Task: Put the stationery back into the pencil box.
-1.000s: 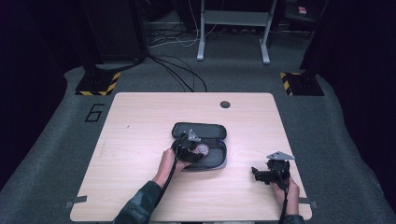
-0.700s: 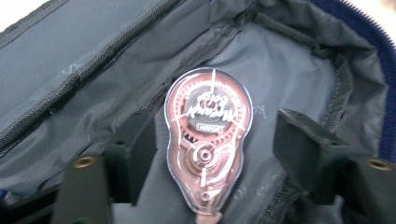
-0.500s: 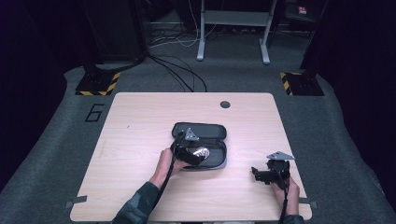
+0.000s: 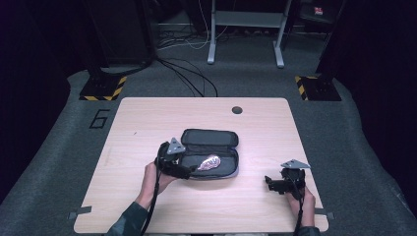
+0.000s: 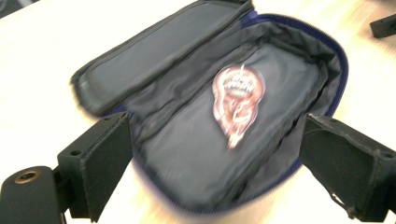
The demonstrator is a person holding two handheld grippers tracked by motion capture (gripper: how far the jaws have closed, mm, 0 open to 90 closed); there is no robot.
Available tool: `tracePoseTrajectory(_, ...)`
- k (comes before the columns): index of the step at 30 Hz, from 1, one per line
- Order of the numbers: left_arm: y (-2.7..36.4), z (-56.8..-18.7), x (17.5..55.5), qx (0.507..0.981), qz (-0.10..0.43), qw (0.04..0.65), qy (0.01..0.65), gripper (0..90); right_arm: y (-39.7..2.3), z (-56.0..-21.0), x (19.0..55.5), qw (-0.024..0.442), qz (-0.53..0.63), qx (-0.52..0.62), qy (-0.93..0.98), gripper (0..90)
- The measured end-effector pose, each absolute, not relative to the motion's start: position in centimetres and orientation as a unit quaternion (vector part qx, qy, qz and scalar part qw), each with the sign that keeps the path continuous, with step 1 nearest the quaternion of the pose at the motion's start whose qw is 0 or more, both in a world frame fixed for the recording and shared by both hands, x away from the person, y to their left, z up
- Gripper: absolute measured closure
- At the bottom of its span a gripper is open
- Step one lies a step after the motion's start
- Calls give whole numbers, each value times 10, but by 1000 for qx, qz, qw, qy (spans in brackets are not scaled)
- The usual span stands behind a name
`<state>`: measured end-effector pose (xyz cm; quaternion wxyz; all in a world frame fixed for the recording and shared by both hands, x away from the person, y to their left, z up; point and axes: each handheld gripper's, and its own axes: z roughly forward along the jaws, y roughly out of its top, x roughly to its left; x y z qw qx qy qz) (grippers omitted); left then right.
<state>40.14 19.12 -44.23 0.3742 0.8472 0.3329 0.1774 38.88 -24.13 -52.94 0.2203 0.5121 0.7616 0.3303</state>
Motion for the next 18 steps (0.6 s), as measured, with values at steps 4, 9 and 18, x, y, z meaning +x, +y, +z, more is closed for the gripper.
tracePoseTrajectory(4, 214, -446, 388, 837, 191, 373, 352, 85, -241, -529, 389, 220, 330, 512, 762, 30)
tracePoseTrajectory(9, 246, -458, 372, 830, 198, 358, 378, 79, -241, -529, 389, 220, 330, 512, 762, 30)
tracePoseTrajectory(18, 291, -490, 348, 815, 200, 340, 425, 69, -241, -529, 389, 220, 330, 512, 762, 30)
